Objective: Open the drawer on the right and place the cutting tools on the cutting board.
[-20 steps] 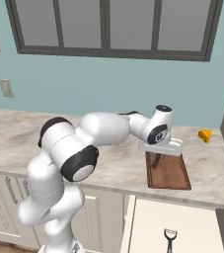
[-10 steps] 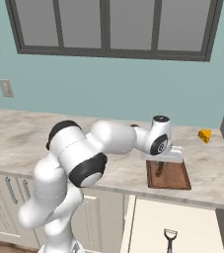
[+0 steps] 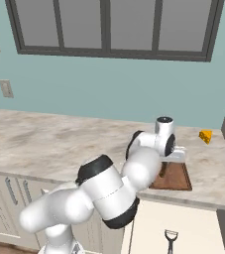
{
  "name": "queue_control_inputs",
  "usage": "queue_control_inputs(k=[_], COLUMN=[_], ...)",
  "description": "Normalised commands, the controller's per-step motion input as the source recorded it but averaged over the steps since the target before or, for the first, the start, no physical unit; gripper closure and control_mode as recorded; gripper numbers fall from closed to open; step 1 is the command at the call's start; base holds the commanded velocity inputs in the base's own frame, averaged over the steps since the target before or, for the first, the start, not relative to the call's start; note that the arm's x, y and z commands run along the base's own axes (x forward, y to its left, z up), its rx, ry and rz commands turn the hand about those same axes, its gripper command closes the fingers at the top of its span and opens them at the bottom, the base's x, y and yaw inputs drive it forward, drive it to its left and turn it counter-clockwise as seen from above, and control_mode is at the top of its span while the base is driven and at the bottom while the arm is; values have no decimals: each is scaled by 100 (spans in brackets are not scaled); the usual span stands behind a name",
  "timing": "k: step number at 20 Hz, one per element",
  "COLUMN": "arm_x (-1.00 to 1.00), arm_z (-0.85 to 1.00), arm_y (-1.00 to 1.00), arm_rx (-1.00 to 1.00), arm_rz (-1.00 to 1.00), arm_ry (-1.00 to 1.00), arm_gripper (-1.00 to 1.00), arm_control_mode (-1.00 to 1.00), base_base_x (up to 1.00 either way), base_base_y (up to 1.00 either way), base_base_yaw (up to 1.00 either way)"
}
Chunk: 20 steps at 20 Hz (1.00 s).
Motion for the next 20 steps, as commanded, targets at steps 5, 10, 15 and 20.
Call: queue_control_inputs(k=[5,10,15,20], arm_x=[0,0,-24,-96], arm_z=[5,33,56,26], arm_y=[0,0,-1,-1], arm_rx=[0,0,3,6], arm_rz=[0,0,0,0], arm_ry=[0,0,-5,-20], arm_gripper=[-100,-100,-100,-100], arm_control_mode=[-100,-100,-100,-100], base_base_x=[0,0,0,0], base_base_y=[0,0,0,0], base_base_yaw=[0,0,0,0])
